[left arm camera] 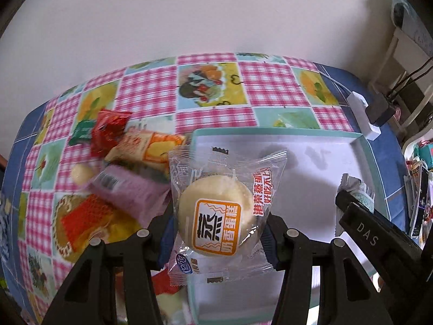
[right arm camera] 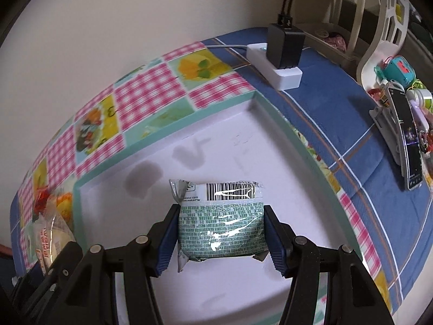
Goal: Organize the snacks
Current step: 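Carry both packs into the white tray and open both tools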
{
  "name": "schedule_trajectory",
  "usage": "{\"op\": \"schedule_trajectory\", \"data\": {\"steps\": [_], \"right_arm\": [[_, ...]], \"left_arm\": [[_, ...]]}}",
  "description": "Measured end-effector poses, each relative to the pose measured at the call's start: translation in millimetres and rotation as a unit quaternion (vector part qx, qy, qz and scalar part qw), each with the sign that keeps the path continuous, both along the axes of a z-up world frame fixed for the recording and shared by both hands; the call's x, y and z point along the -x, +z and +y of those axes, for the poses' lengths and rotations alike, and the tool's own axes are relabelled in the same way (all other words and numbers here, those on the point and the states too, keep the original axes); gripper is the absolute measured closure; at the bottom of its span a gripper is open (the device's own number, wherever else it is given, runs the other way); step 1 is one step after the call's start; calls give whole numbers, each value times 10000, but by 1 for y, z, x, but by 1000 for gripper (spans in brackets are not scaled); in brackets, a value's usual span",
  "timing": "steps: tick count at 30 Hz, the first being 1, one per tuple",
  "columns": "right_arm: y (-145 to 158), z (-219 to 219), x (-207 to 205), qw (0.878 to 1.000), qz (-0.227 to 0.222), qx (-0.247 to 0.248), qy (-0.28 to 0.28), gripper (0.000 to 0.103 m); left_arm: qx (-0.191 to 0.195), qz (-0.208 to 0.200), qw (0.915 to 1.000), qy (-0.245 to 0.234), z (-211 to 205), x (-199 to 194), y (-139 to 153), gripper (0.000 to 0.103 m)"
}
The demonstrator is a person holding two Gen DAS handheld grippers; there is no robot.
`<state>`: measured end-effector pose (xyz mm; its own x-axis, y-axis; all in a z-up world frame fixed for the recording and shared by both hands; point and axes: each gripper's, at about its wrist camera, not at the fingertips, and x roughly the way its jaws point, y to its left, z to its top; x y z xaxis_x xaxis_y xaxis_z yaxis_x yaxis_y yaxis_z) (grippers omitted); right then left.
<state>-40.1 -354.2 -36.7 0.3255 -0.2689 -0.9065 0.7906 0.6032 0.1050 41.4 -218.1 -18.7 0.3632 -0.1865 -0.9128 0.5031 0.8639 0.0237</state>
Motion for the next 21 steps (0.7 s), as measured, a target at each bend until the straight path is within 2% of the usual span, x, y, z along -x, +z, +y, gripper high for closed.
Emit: {"op": "schedule_trajectory", "data": {"steps": [3,10,17,21], "right_arm": [[-5,-10,0,9999,35,-3,-94,41],[-16,-31,2,9995,72,-106,-288,41],[-18,-35,3,9994,128,-121,-289,41],[-18,-34,1,9997,109,-174,-162,40]], "left_arm": [[-82,-1,10000,-55,-11,-4,-7,47],[-2,88,9998,-155,-29,-10,-23,47],[141,384,9990,-201,-33,-15,-34,45],[265,361,9988,-173,-30,-15,-28,17]]}}
